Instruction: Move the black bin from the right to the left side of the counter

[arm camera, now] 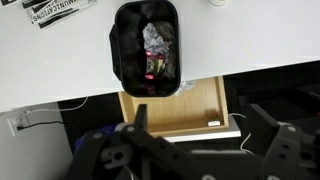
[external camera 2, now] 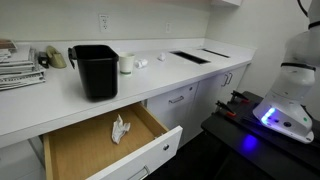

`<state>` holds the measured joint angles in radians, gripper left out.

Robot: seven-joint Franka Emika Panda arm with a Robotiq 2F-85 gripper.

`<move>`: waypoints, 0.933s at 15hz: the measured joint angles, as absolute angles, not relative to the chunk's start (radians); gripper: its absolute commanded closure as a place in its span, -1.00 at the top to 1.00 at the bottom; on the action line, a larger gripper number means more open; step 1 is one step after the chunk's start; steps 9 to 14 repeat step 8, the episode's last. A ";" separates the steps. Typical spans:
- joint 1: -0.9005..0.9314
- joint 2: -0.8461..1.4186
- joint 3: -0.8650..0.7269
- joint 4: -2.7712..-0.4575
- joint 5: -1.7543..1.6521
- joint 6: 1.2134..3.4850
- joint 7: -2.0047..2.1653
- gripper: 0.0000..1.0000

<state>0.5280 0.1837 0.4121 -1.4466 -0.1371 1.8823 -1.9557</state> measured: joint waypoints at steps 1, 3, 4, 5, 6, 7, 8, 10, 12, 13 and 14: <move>0.525 0.155 0.411 -1.460 -0.126 1.875 -1.956 1.00; 0.519 0.106 0.409 -1.489 -0.102 1.871 -1.956 1.00; 0.517 0.087 0.407 -1.503 -0.091 1.871 -1.956 1.00; 0.515 0.071 0.405 -1.516 -0.086 1.871 -1.956 1.00; 0.515 0.061 0.404 -1.525 -0.084 1.871 -1.956 1.00; 0.514 0.055 0.404 -1.532 -0.083 1.871 -1.956 1.00; 0.514 0.054 0.403 -1.535 -0.082 1.871 -1.956 1.00; 0.514 0.054 0.403 -1.535 -0.082 1.871 -1.956 1.00; 0.514 0.054 0.403 -1.535 -0.082 1.871 -1.956 1.00; 0.514 0.054 0.403 -1.535 -0.082 1.871 -1.956 1.00; 0.514 0.054 0.403 -1.535 -0.082 1.871 -1.956 1.00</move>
